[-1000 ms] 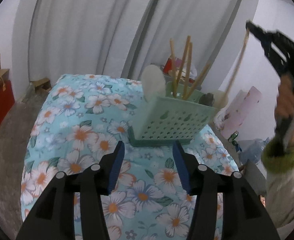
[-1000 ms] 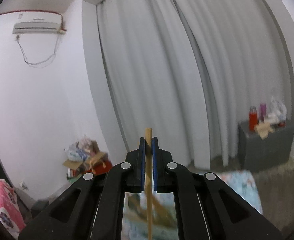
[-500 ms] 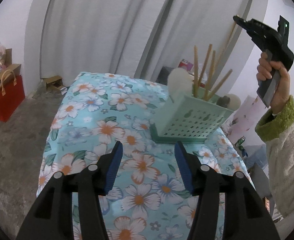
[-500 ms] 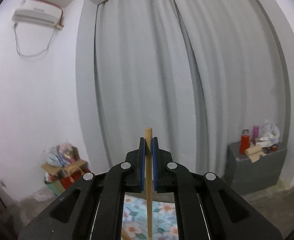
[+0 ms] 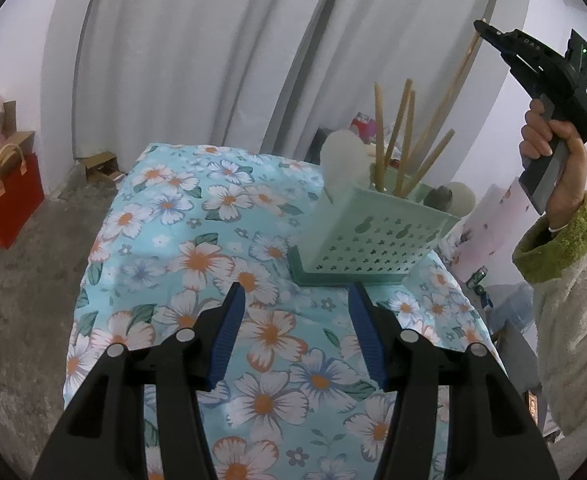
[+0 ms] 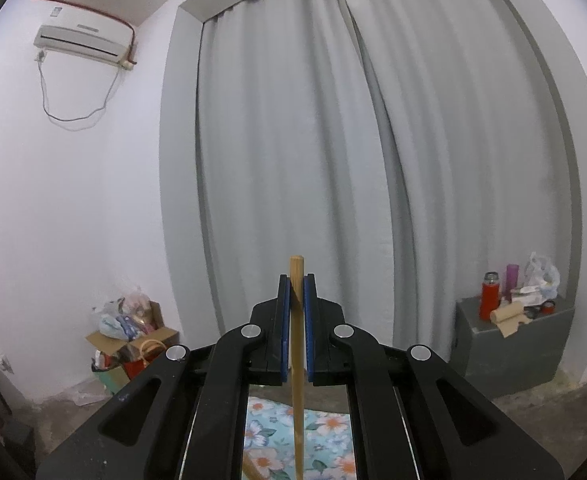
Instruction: Organize utensils
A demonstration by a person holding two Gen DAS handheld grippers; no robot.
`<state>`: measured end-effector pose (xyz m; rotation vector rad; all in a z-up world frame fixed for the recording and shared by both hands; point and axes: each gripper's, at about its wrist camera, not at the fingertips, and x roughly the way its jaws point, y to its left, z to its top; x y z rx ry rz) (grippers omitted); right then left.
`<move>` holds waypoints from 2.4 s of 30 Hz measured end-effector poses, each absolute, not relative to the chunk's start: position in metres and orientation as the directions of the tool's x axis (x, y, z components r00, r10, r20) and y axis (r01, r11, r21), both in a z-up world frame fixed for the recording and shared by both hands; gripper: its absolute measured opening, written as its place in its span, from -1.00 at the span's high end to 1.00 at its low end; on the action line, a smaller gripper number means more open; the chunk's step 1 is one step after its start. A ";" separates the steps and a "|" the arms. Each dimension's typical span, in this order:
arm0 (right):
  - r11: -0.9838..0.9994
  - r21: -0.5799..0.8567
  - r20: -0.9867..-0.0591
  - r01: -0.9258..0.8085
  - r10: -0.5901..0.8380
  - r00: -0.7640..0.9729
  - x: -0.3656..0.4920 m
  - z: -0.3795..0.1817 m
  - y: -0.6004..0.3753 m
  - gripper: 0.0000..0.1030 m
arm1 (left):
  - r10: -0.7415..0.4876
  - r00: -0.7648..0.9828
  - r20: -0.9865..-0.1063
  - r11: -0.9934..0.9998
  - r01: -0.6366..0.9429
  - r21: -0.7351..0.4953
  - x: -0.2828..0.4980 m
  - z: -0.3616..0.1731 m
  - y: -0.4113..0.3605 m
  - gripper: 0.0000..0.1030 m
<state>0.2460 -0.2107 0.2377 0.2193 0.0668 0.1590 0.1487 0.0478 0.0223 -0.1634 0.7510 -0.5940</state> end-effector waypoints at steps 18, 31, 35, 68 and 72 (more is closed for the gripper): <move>0.990 0.048 -0.167 -0.131 0.137 0.976 0.236 0.183 -0.152 0.11 | -0.537 0.572 -0.620 0.836 0.457 -0.303 0.141 0.028 0.032 -0.07; 0.974 0.189 -0.157 -0.124 0.154 0.975 0.173 0.185 -0.182 -0.29 | -0.493 0.653 -0.576 0.868 0.417 -0.269 0.135 0.055 0.015 -0.72; 0.963 0.234 -0.213 -0.137 0.188 0.959 0.151 0.174 -0.179 -0.51 | -0.458 0.695 -0.554 0.888 0.391 -0.243 0.133 0.067 0.010 -0.89; 0.960 0.256 -0.557 0.117 0.047 0.829 0.099 0.108 -0.146 -0.84 | -0.021 0.834 -0.551 0.995 0.070 0.068 0.103 0.086 -0.014 -0.89; 0.962 0.238 -0.575 0.136 0.026 0.817 0.103 0.103 -0.147 -0.84 | -0.006 0.839 -0.545 0.992 0.075 0.104 0.102 0.082 -0.022 -0.89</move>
